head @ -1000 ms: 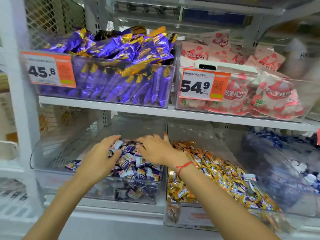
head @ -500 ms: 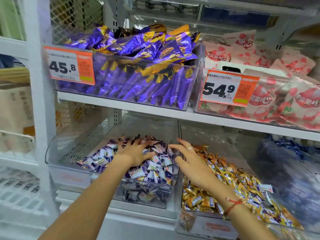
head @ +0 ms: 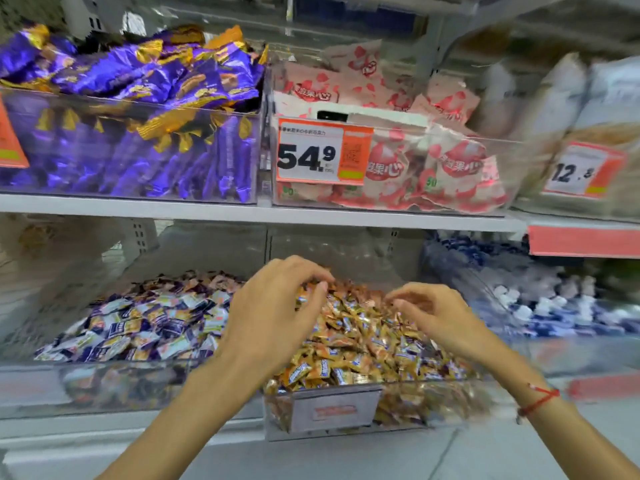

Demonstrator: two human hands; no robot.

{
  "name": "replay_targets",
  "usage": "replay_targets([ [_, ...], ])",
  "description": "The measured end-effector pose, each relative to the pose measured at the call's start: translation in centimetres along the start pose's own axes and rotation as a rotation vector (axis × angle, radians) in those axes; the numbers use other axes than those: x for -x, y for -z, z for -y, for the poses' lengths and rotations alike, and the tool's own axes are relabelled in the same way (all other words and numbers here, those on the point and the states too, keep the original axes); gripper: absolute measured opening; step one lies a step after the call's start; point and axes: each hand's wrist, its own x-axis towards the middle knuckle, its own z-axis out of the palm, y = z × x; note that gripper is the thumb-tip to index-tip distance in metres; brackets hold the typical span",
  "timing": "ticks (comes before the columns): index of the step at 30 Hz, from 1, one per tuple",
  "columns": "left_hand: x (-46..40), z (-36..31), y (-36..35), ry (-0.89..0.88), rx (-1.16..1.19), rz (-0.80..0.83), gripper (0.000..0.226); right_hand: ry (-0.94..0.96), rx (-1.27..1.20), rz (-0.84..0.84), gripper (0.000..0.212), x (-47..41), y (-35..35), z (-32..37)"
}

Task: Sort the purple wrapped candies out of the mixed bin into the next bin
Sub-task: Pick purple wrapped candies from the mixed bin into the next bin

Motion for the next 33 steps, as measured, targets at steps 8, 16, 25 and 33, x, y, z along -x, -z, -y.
replay_targets([
  [8,-3.5,-1.2,-13.1,-0.208,-0.194,1.098,0.056,-0.158,0.175,0.058,0.018,-0.2,3.6,-6.4],
  [16,-3.0,0.9,-14.5,-0.12,-0.194,0.703,0.041,-0.262,0.693,0.418,0.028,-4.0,1.3,-6.4],
  [25,-3.0,1.0,-13.7,-0.039,-0.142,0.5,0.049,-0.247,0.718,0.253,0.025,-5.2,-0.2,-6.5],
  [33,-3.5,-0.8,-13.9,0.282,0.648,0.356,0.035,-0.219,-0.555,-0.026,0.023,-2.4,0.8,-3.1],
])
